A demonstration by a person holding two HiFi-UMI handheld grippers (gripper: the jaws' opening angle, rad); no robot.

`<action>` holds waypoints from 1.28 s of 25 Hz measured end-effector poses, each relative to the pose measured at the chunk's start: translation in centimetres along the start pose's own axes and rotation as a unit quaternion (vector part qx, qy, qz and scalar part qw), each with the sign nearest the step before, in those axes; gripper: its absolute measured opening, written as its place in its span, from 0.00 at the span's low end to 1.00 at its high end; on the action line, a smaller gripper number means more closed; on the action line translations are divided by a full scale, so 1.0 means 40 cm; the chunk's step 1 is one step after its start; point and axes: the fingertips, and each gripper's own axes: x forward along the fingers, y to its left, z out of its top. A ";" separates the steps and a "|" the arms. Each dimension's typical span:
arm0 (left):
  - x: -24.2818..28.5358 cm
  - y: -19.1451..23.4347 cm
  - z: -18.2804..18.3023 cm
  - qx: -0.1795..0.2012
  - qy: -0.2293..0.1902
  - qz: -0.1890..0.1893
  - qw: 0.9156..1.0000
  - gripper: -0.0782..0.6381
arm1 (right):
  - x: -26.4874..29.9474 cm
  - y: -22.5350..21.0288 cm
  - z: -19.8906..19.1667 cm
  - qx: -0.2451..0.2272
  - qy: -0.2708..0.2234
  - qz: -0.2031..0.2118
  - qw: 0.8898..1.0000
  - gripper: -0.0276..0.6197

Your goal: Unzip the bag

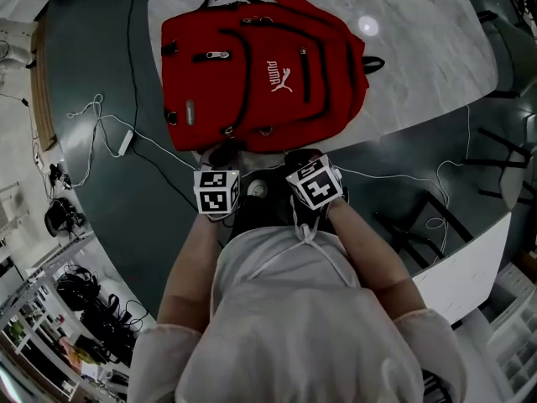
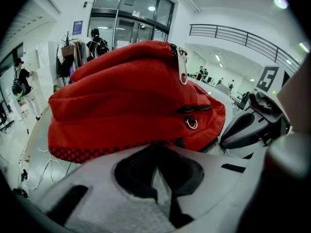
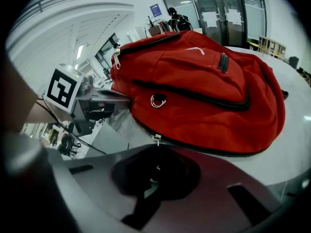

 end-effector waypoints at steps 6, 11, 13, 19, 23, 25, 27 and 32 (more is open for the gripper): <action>-0.002 0.003 0.000 -0.008 -0.006 0.030 1.000 0.14 | -0.032 -0.052 -0.020 -0.018 0.012 0.012 1.000 0.09; -0.001 0.008 -0.005 -0.036 -0.004 0.051 0.998 0.14 | -0.050 -0.086 -0.034 -0.029 0.022 0.025 0.999 0.09; 0.000 0.009 -0.006 -0.041 -0.004 0.059 0.997 0.14 | -0.057 -0.104 -0.038 -0.037 0.027 0.027 0.999 0.09; 0.000 0.012 -0.007 -0.052 -0.008 0.078 0.996 0.14 | -0.083 -0.158 -0.051 -0.043 0.026 0.029 0.998 0.09; 0.000 0.015 -0.010 -0.070 -0.011 0.081 0.994 0.14 | -0.089 -0.181 -0.058 -0.047 0.026 0.027 0.998 0.09; 0.001 0.014 -0.010 -0.074 -0.010 0.080 0.994 0.14 | -0.096 -0.195 -0.062 -0.052 0.029 0.021 0.998 0.09; 0.001 0.016 -0.008 -0.078 -0.010 0.080 0.994 0.14 | -0.105 -0.212 -0.063 -0.053 0.030 0.015 0.998 0.09; 0.007 0.019 -0.006 -0.087 -0.016 0.086 0.992 0.14 | -0.120 -0.259 -0.071 -0.039 0.027 0.005 0.999 0.09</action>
